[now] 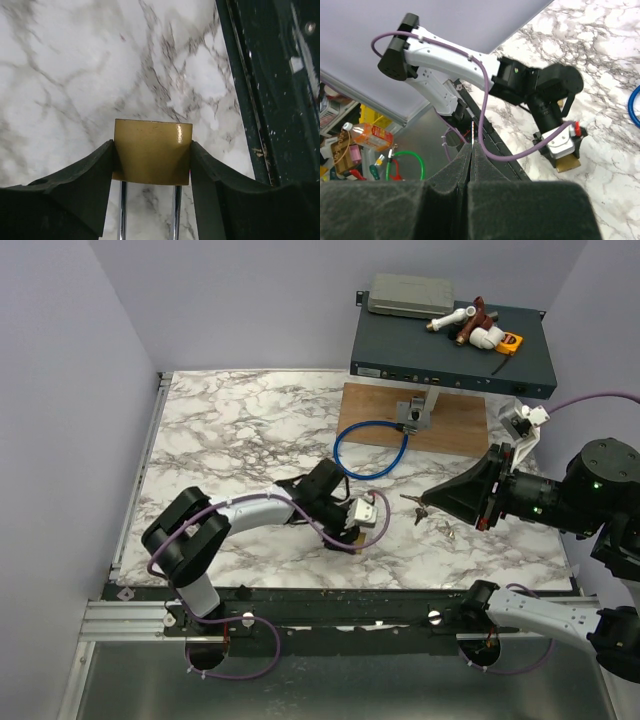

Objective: Unlock with the key
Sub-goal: Pick up the lock from the center of the board, then unlock the lock.

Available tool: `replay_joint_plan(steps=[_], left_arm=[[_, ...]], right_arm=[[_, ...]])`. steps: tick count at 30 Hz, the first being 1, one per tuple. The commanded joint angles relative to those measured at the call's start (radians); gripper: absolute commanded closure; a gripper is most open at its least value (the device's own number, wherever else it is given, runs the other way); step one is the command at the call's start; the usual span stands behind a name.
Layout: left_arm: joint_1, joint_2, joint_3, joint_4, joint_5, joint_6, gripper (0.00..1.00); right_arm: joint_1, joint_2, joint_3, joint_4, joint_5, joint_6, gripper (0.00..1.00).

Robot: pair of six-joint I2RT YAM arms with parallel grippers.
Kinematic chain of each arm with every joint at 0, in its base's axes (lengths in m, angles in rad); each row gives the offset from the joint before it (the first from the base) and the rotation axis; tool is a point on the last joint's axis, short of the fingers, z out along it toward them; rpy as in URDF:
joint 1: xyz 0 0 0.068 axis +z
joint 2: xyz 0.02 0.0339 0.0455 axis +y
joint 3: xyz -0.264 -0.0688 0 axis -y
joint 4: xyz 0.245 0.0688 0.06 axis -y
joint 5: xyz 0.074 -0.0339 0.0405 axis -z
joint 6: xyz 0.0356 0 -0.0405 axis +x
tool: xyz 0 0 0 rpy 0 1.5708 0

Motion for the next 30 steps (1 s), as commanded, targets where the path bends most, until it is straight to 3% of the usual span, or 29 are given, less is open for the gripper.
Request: replay_joint_plan(steps=[1,8,12,16,23,30], left_arm=[[0.017,-0.127,0.321,-0.222,0.079,-0.084,1.00],[0.065,-0.373,0.518,-0.366,0.063,-0.052,1.00],[0.089,-0.560,0.460,-0.361,0.075,0.077,1.00],[0.089,-0.740,0.382,-0.217,0.061,0.182,1.00],[0.031,-0.822,0.417,-0.173,0.078,0.253,1.00],[0.030,-0.819,0.410,-0.129,0.058,0.209,1.00]], right_arm=[[0.001,0.021,-0.012,0.011,0.014,-0.050,0.99],[0.002,0.059,0.037,0.035,-0.042,-0.089,0.99],[0.001,0.093,0.089,0.022,-0.082,-0.114,0.99],[0.001,0.133,0.145,0.023,-0.156,-0.135,0.99],[0.002,0.206,0.203,0.008,-0.278,-0.175,0.99],[0.002,0.237,0.199,0.017,-0.325,-0.193,0.99]])
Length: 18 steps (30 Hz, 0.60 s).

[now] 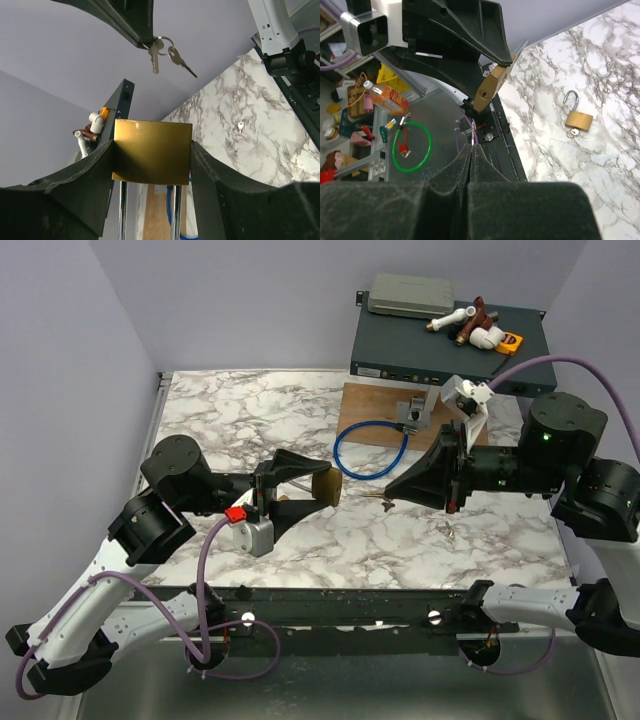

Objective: Unlock with the key
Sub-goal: Unlock the lock.

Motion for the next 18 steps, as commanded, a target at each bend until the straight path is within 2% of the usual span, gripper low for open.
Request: replay_joint_plan(steps=[1,18], left_arm=[[-0.002,-0.007,-0.006,0.116,0.002,-0.001,1.00],[0.012,0.004,-0.111,0.235,-0.078,-0.029,1.00]], right_arm=[[0.001,0.019,0.008,0.003,-0.069,-0.034,0.99],[0.002,0.075,-0.004,-0.040,0.021,-0.114,0.99]])
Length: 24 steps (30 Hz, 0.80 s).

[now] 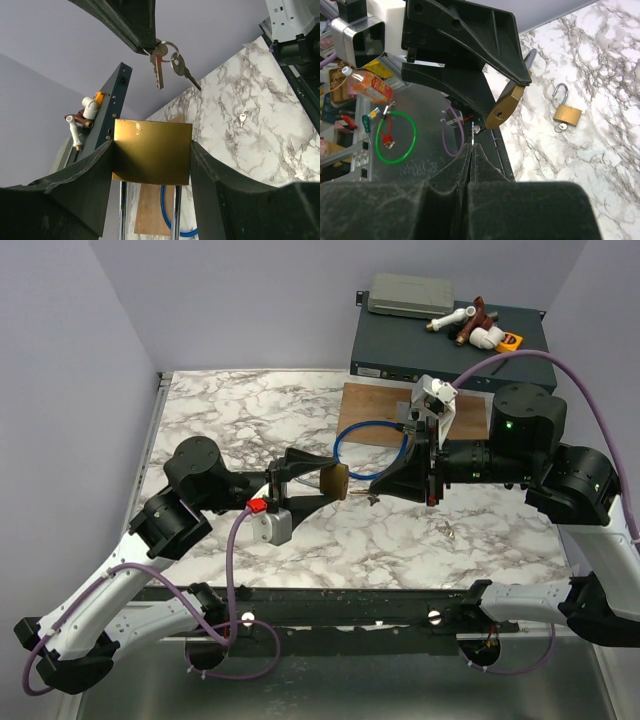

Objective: Unlock with the key
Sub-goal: Unlock the lock.

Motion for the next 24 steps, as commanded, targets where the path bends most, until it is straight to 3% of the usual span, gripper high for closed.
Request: replay_joint_plan(steps=[1,24], left_arm=[[0.008,-0.011,0.000,0.122,-0.043,-0.006,1.00],[0.008,-0.036,-0.050,0.158,-0.181,0.053,1.00]], right_arm=[[0.002,-0.006,-0.005,-0.027,0.043,-0.030,0.99],[0.002,0.053,0.009,-0.004,0.164,-0.022,0.99]])
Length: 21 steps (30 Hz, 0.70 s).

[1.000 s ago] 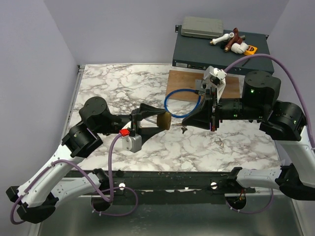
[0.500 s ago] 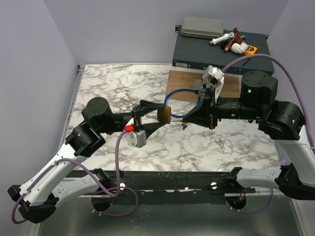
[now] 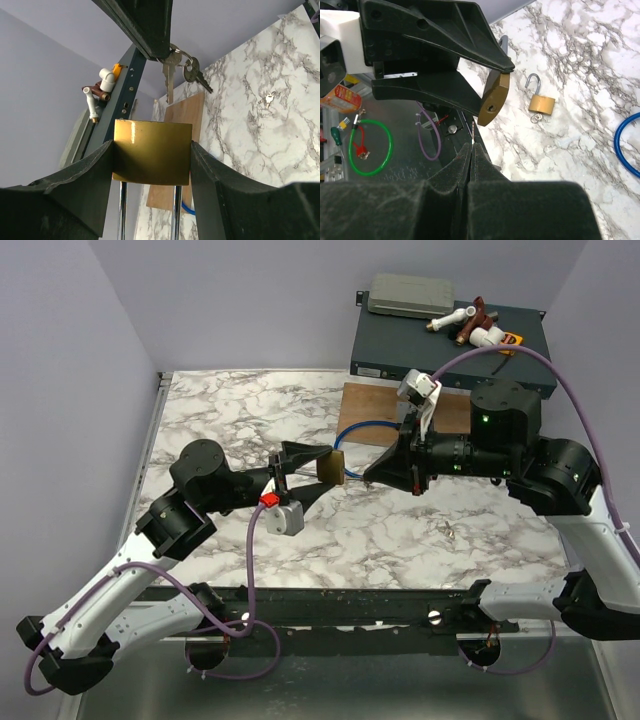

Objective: Unlock with the key
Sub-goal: Unlock the lock.

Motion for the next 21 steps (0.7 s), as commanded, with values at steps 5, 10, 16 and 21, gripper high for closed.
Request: replay_joint_plan(steps=[5,10,16,21], left_arm=[[0.003,-0.046,-0.002,0.107,-0.021,0.024,1.00],[0.003,-0.054,-0.008,0.104,-0.018,0.025,1.00],[0.003,-0.055,-0.010,0.101,-0.023,0.027,1.00],[0.004,-0.052,-0.010,0.099,-0.024,0.026,1.00]], right_arm=[[0.002,0.024,0.010,0.021,0.041,0.002,0.99],[0.002,0.024,0.013,0.031,0.051,0.000,0.99],[0.001,0.022,0.025,0.030,0.040,-0.002,0.99],[0.001,0.023,0.037,0.037,0.027,0.000,0.99]])
